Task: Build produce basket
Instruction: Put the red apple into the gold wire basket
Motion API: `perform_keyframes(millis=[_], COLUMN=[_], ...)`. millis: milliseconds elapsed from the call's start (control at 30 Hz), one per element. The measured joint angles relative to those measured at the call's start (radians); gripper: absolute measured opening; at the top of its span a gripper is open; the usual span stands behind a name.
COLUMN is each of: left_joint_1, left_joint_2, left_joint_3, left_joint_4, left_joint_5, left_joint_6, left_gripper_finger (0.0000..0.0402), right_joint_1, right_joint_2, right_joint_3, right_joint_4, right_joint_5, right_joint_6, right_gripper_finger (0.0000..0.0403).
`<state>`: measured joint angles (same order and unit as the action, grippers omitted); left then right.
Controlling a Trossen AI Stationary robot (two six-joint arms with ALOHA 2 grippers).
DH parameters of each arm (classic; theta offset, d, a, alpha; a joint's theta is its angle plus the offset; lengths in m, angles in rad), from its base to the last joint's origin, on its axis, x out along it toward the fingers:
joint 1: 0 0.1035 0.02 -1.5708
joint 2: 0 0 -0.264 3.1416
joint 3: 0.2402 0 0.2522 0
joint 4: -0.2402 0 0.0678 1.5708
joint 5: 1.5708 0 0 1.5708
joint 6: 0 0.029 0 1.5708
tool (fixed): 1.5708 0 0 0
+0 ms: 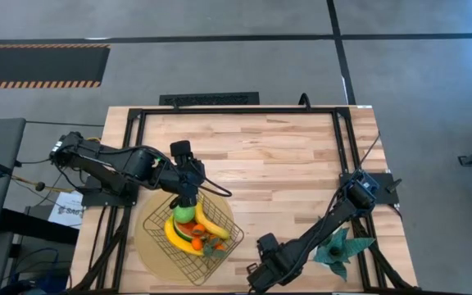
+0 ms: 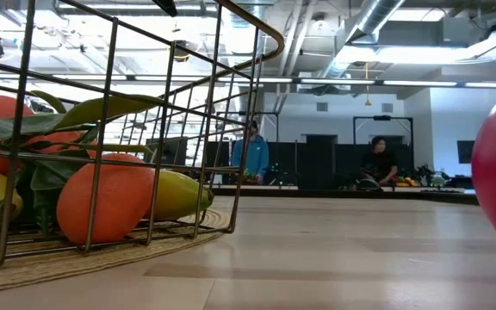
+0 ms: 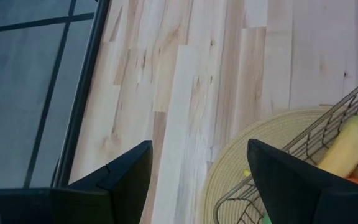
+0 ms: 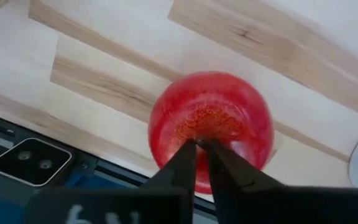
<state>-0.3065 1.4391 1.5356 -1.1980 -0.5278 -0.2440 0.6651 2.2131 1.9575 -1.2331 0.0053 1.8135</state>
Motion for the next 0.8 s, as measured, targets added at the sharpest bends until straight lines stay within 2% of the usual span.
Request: perform_keyframes(millis=[200,600,800], left_joint_1=[0.000,0.001,0.001], left_joint_2=[0.000,0.000,0.000], left_joint_3=[0.000,0.000,0.000], left_joint_4=[0.000,0.000,0.017], left_joint_5=[0.000,0.000,-0.005], left_joint_6=[0.006,0.007,-0.014], left_gripper_finger=[0.0249,0.0249,0.0249], right_joint_1=[0.000,-0.007,-0.020], right_joint_2=[0.000,-0.009,-0.023], right_joint_3=[-0.001,-0.002,0.098], right_joint_4=[-0.005,-0.012,-0.150], right_joint_5=[0.001,0.022,0.029], right_joint_6=[-0.006,-0.016,-0.059], right_gripper_finger=[0.0006,0.0002,0.0001])
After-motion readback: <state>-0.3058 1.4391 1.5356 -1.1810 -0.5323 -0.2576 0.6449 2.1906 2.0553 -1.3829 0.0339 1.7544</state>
